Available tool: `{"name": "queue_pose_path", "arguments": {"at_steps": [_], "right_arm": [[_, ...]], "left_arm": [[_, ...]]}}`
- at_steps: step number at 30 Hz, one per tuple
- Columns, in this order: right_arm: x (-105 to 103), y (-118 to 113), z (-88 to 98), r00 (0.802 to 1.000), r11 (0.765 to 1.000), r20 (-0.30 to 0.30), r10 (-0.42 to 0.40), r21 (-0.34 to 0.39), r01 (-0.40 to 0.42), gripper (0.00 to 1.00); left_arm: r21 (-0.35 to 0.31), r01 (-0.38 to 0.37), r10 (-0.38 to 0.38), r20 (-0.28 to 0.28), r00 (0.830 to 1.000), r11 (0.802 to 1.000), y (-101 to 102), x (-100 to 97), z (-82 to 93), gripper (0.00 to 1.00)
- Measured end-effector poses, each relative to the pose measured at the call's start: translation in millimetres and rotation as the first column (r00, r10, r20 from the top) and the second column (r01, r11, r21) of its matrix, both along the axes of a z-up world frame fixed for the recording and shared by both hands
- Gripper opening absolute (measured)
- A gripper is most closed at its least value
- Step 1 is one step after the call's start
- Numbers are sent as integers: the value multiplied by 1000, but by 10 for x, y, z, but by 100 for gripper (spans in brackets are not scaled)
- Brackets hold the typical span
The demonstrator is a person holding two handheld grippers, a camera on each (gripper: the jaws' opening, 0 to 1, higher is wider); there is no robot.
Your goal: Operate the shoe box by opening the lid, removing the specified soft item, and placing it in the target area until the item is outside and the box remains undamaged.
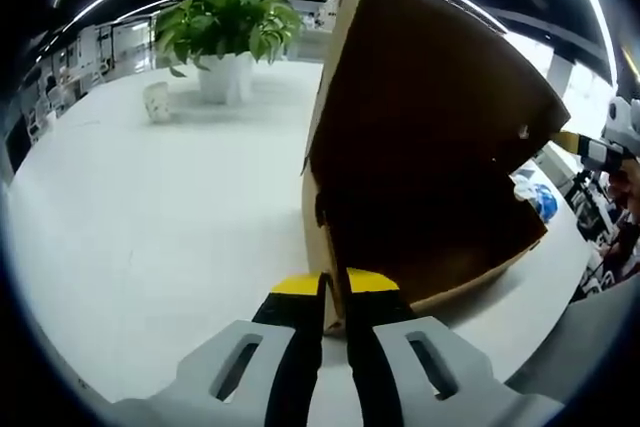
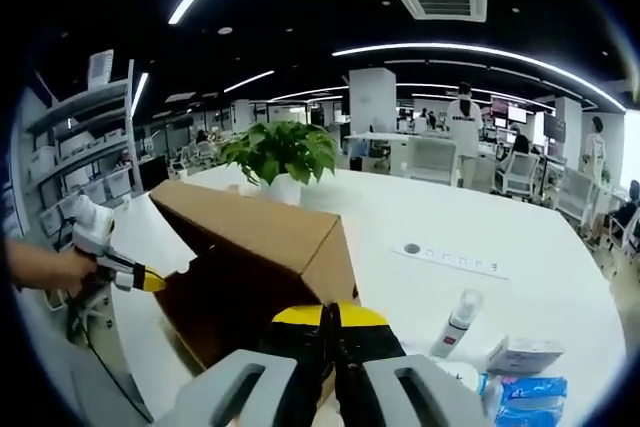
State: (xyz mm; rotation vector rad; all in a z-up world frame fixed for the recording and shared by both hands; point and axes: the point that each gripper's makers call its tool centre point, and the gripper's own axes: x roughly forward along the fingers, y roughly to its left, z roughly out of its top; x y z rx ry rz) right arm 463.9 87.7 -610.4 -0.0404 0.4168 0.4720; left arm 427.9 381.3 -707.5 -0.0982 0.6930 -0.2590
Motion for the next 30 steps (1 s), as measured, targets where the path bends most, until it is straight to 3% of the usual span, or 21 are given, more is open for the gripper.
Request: {"name": "queue_pose_path", "arguments": {"at_steps": [13, 30], "right_arm": [[-111, 6, -90, 1000, 1000, -20, -8, 29, 9, 0], [-245, 1, -311, 998, 999, -64, -10, 36, 12, 0]], "left_arm": [[6, 4, -4, -9, 1000, 1000, -7, 40, 33, 6], [12, 44, -45, 118, 992, 999, -121, 159, 467, 8]]}}
